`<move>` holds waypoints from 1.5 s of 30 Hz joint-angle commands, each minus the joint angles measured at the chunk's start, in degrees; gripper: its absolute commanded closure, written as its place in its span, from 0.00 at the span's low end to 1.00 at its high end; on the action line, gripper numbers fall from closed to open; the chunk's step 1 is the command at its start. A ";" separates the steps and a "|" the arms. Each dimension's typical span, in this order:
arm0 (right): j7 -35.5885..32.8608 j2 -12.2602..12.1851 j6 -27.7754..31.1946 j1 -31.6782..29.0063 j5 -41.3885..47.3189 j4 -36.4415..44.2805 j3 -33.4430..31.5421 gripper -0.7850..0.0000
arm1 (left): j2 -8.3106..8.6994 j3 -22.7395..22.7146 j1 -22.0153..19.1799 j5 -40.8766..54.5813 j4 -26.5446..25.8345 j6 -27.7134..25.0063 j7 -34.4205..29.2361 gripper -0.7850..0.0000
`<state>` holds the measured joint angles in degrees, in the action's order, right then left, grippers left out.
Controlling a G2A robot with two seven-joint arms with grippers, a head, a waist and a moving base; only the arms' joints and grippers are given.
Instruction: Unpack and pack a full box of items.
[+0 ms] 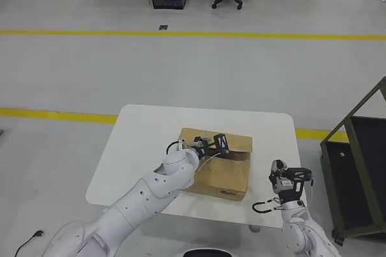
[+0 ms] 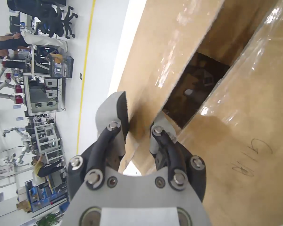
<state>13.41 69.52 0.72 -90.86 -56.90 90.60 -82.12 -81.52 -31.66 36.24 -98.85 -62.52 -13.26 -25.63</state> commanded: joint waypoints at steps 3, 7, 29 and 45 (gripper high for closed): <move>-0.12 0.13 0.24 -0.22 0.98 0.58 -0.43 1.00 | 0.23 -1.73 0.80 0.66 -0.89 -1.85 0.67 1.00; -0.57 0.16 0.62 -0.45 1.71 1.24 -1.37 1.00 | 0.88 -3.70 2.26 0.69 -4.12 -4.12 -0.28 1.00; -3.10 0.47 1.82 -1.15 3.88 5.10 -4.40 1.00 | 3.03 -13.39 6.73 -0.57 -15.38 -7.73 -2.88 0.00; -3.39 0.91 1.23 -2.43 4.35 5.37 -4.99 1.00 | -4.73 -7.62 -7.81 5.35 11.46 2.91 2.31 0.00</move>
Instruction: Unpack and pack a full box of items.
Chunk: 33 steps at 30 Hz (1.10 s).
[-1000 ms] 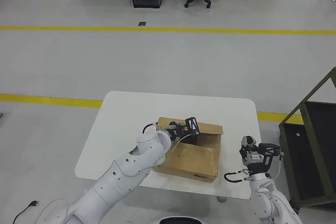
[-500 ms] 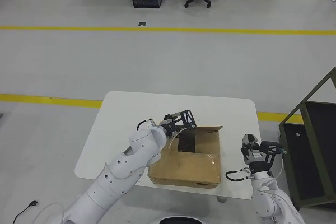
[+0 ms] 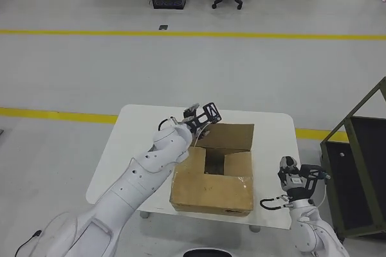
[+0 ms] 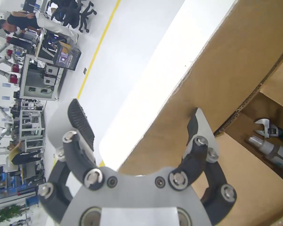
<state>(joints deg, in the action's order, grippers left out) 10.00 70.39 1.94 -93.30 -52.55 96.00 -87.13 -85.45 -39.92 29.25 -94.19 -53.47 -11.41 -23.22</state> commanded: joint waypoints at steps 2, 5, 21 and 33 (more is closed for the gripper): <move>-0.08 0.11 -0.03 0.08 0.03 -0.15 0.12 1.00 | -2.08 1.91 -1.92 1.33 5.74 1.64 -0.48 0.00; -0.22 0.22 0.06 0.45 0.13 -0.29 0.39 1.00 | -3.89 3.92 -3.19 1.34 9.93 2.05 -0.47 0.00; -3.44 0.84 1.76 9.05 2.28 -3.77 1.90 1.00 | -8.99 5.66 -7.62 2.53 20.84 2.22 3.11 0.00; -7.90 1.94 5.81 21.73 2.18 -15.10 8.71 1.00 | -5.07 -1.14 -4.17 2.01 12.60 -0.17 1.87 0.00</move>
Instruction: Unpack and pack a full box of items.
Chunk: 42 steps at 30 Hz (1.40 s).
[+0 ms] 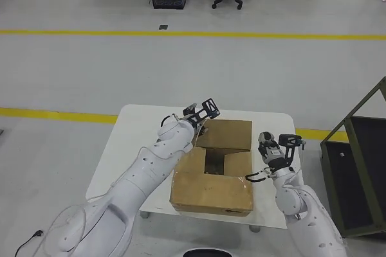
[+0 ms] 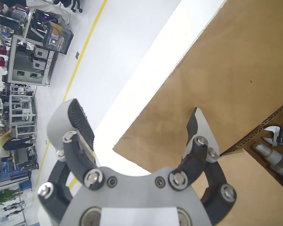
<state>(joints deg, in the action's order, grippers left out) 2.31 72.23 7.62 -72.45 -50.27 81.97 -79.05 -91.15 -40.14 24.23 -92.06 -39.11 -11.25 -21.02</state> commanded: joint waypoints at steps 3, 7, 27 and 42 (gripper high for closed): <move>-1.03 0.55 0.63 3.70 -0.92 -4.60 3.03 1.00 | 2.84 -4.65 4.17 -0.39 -8.26 -1.87 -2.30 0.00; -1.02 1.30 0.50 7.10 -1.29 -9.21 5.95 1.00 | 6.09 -10.65 10.89 -1.83 -21.11 -4.81 -6.56 0.00; 1.39 1.14 3.14 5.78 1.58 -7.55 1.61 1.00 | 11.34 -24.37 28.20 11.15 -49.79 -27.01 -13.63 0.00; 8.12 -1.47 4.36 -19.60 1.57 11.15 -17.11 1.00 | 11.34 -24.37 28.20 11.15 -49.79 -27.01 -13.63 0.00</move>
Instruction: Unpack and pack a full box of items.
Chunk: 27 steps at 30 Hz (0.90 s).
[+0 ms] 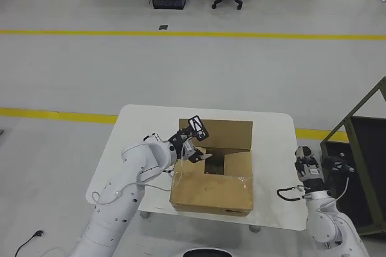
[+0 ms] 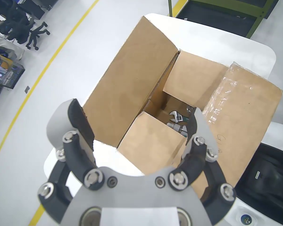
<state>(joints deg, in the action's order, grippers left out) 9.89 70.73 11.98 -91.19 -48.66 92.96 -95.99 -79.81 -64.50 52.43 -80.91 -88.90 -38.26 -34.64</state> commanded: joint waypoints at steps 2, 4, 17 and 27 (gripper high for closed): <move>1.32 0.05 0.46 -2.34 -0.62 0.49 -0.31 1.00 | 0.00 0.00 0.00 0.00 0.00 0.00 0.00 0.00; 1.35 0.04 0.23 -3.00 -1.61 0.52 -0.33 1.00 | 0.00 0.00 0.00 0.00 0.00 0.00 0.00 0.00; 1.26 0.36 -1.47 -3.90 -4.11 0.71 1.16 1.00 | -0.66 4.40 -4.05 25.36 9.47 -9.07 -10.46 0.00; 0.22 0.46 -0.65 -4.55 -7.19 1.11 2.97 1.00 | -1.47 7.17 -8.66 37.44 14.34 -6.21 -18.37 0.00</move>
<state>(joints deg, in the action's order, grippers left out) 10.21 71.16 11.33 -95.74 -55.73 94.11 -93.20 -81.27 -57.34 43.77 -43.50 -74.56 -44.48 -52.99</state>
